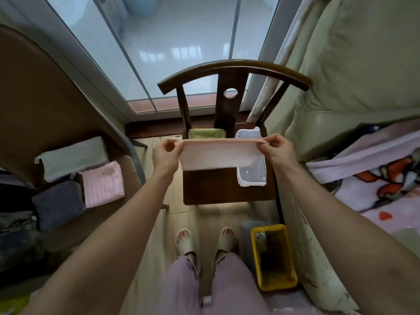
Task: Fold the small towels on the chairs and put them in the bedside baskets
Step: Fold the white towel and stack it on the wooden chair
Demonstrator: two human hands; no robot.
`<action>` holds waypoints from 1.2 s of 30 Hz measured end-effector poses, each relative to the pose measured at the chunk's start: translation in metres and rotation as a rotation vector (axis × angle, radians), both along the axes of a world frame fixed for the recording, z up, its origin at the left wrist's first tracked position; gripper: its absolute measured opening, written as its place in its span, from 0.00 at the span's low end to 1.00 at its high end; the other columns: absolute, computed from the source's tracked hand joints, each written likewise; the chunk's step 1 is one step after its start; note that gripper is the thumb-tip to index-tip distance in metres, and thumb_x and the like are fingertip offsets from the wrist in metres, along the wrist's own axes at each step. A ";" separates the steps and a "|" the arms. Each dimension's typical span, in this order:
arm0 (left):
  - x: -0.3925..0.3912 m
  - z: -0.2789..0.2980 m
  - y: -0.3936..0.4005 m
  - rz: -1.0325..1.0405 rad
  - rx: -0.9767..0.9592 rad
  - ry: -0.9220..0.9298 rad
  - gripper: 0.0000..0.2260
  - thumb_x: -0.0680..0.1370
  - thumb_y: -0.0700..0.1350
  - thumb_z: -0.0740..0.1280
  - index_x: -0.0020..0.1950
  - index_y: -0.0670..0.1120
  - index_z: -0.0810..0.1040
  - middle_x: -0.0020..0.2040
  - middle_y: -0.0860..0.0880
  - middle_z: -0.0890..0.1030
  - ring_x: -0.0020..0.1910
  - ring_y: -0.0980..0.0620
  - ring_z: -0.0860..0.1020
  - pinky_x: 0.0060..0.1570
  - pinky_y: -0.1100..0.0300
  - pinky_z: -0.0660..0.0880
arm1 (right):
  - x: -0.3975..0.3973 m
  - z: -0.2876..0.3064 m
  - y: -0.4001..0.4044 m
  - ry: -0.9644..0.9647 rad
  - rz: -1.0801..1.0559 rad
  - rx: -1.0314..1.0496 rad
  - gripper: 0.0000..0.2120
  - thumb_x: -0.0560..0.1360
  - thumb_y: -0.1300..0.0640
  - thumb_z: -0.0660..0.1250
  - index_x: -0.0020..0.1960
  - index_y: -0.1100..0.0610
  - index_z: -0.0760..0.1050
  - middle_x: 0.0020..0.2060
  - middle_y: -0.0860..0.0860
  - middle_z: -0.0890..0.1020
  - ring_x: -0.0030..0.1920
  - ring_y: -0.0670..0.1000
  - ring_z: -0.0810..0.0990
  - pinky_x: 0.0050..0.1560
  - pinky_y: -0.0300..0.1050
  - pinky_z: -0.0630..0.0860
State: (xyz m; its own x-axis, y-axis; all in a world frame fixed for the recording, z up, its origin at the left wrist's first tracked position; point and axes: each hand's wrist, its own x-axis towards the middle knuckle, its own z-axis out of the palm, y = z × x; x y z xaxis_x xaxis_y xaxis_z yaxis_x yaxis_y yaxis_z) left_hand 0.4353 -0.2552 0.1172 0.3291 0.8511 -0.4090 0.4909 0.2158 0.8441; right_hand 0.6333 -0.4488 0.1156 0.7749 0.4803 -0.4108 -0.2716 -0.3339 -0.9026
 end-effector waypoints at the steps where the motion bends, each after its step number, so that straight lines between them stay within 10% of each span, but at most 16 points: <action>1: 0.008 -0.002 0.004 -0.006 0.021 -0.016 0.05 0.78 0.45 0.69 0.52 0.45 0.79 0.46 0.49 0.80 0.47 0.55 0.79 0.46 0.64 0.77 | 0.008 -0.001 0.006 -0.007 -0.003 0.018 0.07 0.74 0.66 0.71 0.42 0.58 0.74 0.45 0.58 0.83 0.47 0.51 0.80 0.47 0.42 0.78; 8: 0.028 -0.058 0.023 -0.100 -0.018 -0.131 0.08 0.77 0.40 0.70 0.54 0.38 0.77 0.47 0.49 0.81 0.47 0.57 0.80 0.45 0.68 0.76 | 0.036 -0.049 0.019 0.032 0.041 0.031 0.12 0.74 0.74 0.66 0.41 0.58 0.74 0.50 0.57 0.84 0.58 0.48 0.81 0.58 0.41 0.77; 18: -0.012 -0.202 -0.027 -0.206 -0.160 0.166 0.04 0.77 0.44 0.70 0.49 0.44 0.79 0.45 0.49 0.82 0.45 0.54 0.79 0.40 0.66 0.74 | 0.003 -0.194 -0.033 0.039 0.120 -0.239 0.14 0.73 0.75 0.67 0.39 0.57 0.74 0.46 0.58 0.82 0.47 0.46 0.82 0.49 0.34 0.78; 36: 0.053 -0.208 0.010 -0.318 0.329 0.152 0.08 0.83 0.46 0.59 0.57 0.42 0.69 0.42 0.57 0.73 0.39 0.61 0.74 0.37 0.68 0.73 | 0.036 -0.212 0.028 -0.230 0.161 -0.248 0.07 0.80 0.57 0.62 0.44 0.58 0.72 0.36 0.48 0.73 0.36 0.44 0.69 0.35 0.30 0.65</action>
